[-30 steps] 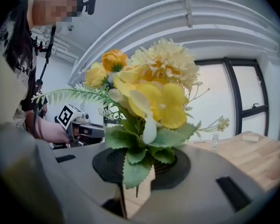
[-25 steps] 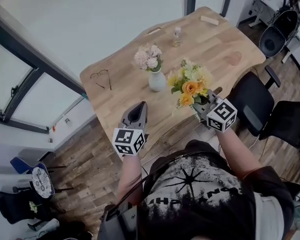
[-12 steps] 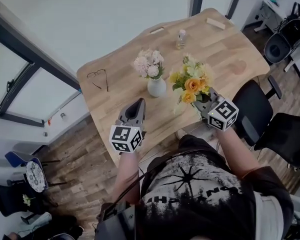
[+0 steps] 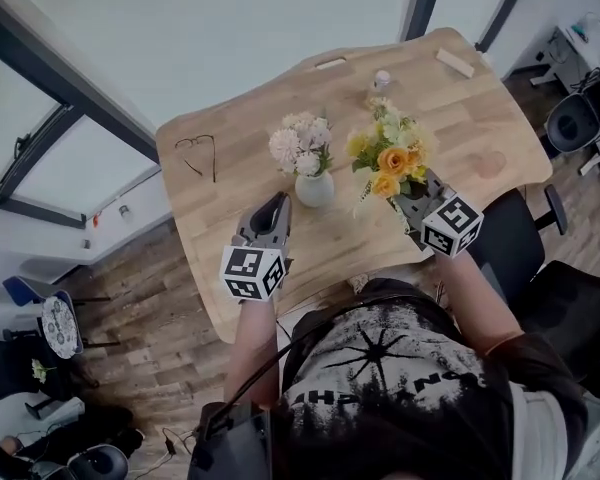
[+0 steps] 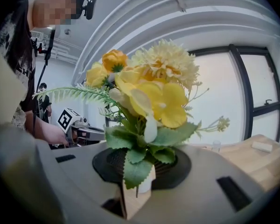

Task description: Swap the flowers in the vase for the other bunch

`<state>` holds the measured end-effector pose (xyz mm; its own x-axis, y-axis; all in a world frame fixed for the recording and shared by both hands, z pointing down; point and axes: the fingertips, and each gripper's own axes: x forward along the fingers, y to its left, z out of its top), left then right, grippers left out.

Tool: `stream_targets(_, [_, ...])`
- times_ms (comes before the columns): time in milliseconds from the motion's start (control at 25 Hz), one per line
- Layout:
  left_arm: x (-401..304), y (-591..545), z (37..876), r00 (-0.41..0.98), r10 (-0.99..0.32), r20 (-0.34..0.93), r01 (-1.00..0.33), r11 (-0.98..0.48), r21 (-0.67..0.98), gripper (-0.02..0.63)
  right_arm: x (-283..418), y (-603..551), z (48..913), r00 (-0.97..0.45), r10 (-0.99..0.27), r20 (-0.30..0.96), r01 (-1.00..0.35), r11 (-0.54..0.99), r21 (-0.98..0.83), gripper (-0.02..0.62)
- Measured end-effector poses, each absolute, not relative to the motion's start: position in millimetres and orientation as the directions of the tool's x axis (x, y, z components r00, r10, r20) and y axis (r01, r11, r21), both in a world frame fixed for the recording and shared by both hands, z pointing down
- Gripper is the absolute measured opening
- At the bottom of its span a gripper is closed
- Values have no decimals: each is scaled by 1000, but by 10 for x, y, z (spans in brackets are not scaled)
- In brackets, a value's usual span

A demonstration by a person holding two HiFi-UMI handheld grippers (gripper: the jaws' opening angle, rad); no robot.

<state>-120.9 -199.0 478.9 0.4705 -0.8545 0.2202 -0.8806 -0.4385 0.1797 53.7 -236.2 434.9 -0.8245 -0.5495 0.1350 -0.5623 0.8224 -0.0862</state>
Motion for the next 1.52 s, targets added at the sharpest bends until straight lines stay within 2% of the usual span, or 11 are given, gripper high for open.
stream_targets(40, [-1201, -2017, 4803, 469, -855, 222, -881, -436, 185, 40, 548, -2411, 4351, -826, -547, 135, -560, 824, -87, 89])
stream_targets(120, [-1171, -2058, 4837, 470, -853, 226, -880, -434, 193, 154, 571, -2485, 4372, -830, -542, 135, -555, 827, -91, 89])
stream_targets(600, [-982, -2389, 5070, 445, -861, 245, -892, -402, 207, 353, 670, -2721, 4480, -837, -523, 162, -542, 835, -101, 89])
stream_targets(1120, [-835, -2759, 5149, 460, -862, 213, -877, -404, 260, 367, 825, -2859, 4611, -822, -529, 211, -557, 823, -106, 89])
stream_targets(1520, [-733, -2852, 5054, 503, -845, 183, -860, -467, 205, 364, 812, -2940, 4610, -819, -532, 217, -563, 818, -119, 89])
